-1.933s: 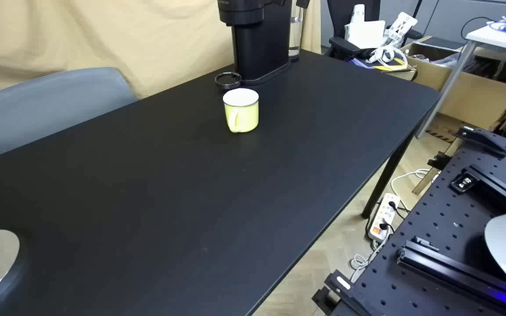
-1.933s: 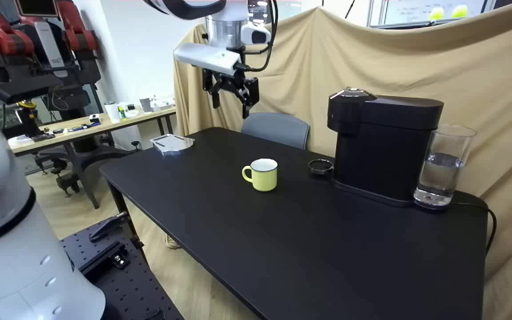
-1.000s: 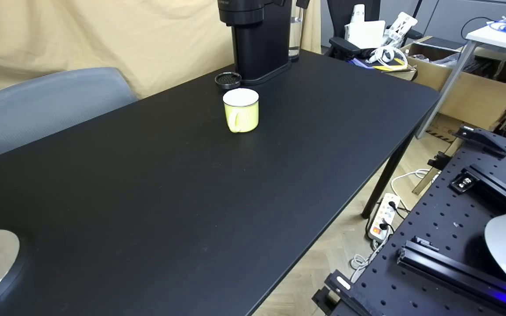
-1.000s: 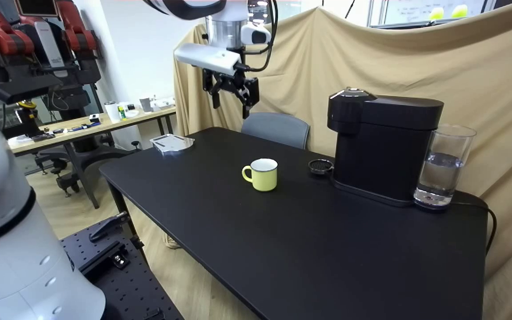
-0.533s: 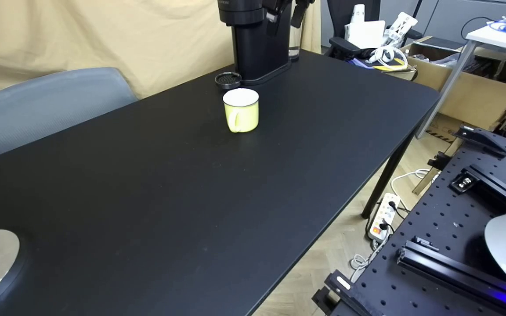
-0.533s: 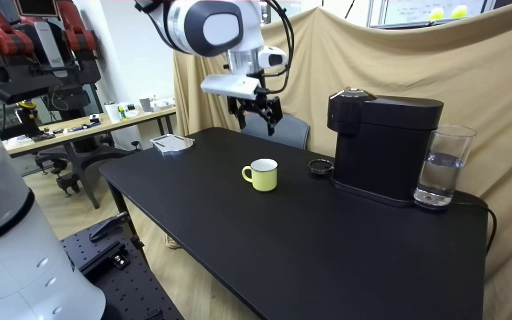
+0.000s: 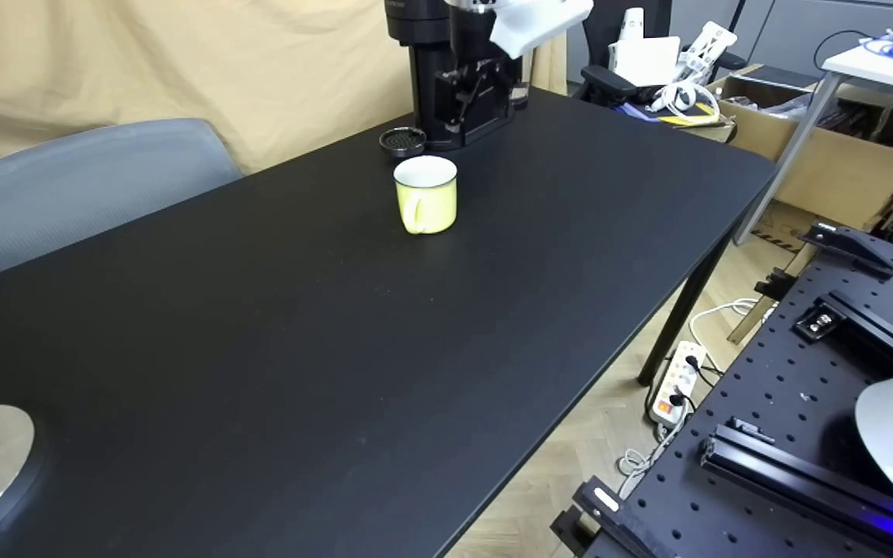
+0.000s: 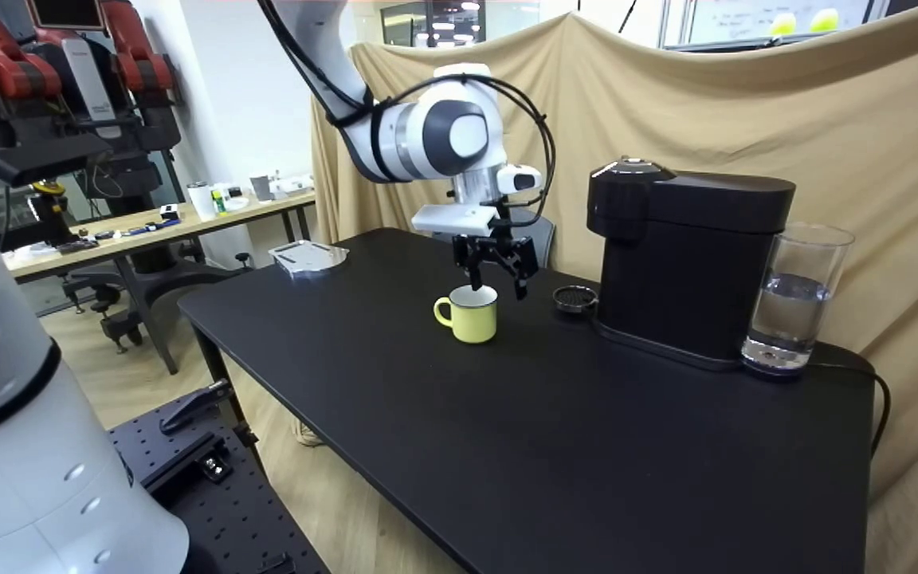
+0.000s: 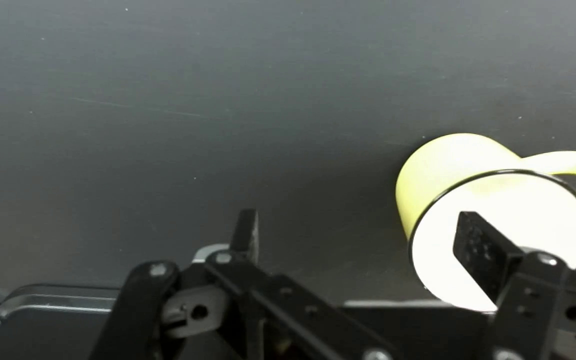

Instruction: Move the mug backward slightly

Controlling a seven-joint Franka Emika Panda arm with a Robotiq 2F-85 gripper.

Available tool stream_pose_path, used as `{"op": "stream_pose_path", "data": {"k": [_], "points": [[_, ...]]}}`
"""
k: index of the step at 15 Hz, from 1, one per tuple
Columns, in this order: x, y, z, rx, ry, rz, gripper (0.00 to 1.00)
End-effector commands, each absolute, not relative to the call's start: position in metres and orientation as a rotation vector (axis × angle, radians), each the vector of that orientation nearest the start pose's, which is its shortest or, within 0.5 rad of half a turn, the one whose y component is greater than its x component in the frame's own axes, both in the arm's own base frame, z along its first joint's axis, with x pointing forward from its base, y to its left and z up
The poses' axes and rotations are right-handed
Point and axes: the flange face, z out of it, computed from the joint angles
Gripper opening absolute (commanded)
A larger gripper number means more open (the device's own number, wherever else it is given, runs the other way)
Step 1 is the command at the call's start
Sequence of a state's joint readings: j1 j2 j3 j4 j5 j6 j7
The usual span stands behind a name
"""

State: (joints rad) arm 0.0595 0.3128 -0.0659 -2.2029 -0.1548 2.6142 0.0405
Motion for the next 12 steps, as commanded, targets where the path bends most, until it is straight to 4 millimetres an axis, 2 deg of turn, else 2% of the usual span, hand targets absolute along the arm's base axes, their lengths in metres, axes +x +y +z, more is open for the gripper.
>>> {"op": "stream_pose_path", "data": {"k": [1, 6, 12], "points": [[0.608, 0.016, 0.232, -3.258, -0.085, -0.046, 1.00], [0.636, 0.032, 0.223, -3.236, -0.107, 0.043, 1.00], [0.642, 0.038, 0.203, -3.175, -0.062, 0.163, 1.00]]}}
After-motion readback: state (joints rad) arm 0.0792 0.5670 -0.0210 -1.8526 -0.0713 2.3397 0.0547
